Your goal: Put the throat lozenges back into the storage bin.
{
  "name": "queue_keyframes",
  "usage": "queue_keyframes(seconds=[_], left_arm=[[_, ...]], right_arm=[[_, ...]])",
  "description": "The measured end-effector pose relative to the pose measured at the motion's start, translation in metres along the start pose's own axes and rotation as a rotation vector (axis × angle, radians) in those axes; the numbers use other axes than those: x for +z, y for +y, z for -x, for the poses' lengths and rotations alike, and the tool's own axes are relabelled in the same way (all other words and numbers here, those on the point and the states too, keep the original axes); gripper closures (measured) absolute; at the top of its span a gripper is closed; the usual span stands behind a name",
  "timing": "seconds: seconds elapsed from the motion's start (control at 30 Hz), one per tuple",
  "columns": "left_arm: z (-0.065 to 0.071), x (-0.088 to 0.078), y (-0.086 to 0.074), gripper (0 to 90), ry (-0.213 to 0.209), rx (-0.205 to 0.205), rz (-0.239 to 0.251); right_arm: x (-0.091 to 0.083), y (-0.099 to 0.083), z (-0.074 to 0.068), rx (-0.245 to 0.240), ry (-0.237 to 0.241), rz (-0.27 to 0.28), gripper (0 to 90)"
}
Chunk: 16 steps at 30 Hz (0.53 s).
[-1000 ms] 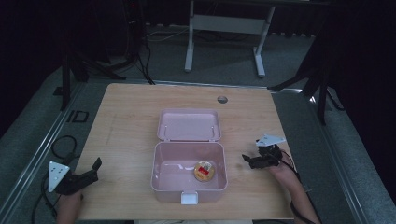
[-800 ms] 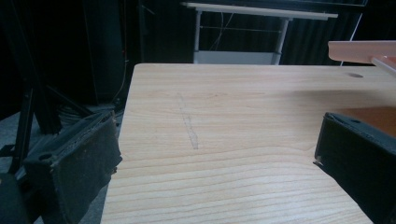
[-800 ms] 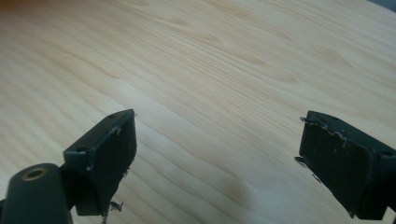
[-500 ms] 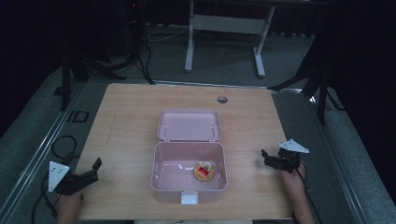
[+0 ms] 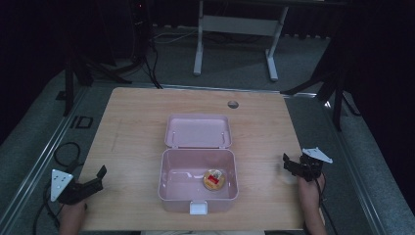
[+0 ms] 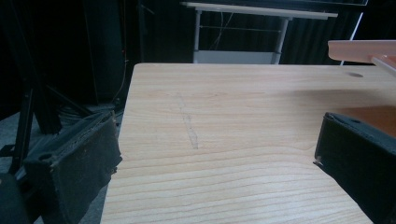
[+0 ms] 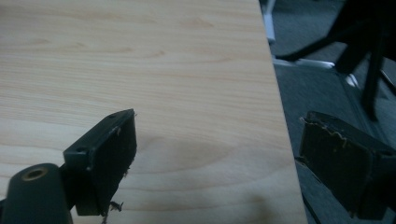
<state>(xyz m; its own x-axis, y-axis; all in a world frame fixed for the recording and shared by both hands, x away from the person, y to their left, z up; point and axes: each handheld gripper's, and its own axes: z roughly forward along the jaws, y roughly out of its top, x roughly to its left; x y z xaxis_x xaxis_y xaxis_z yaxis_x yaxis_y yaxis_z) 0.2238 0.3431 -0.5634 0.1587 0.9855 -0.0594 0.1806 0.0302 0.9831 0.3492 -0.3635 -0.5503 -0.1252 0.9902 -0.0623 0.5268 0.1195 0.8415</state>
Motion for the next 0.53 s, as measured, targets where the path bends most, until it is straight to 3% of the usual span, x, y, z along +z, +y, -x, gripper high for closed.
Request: queue_keyframes(seconds=[0.27, 0.53], left_arm=[[-0.0001, -0.0001, -0.0001, 0.4, 0.0, -0.002, 0.002], [-0.0001, 0.0, 0.0, 0.4, 0.001, -0.002, 0.001]], right_arm=[[0.0018, -0.0016, 0.0017, 0.027, -0.055, -0.003, 11.0], [0.0038, -0.0021, 0.0024, 0.024, -0.04, -0.018, 11.0]])
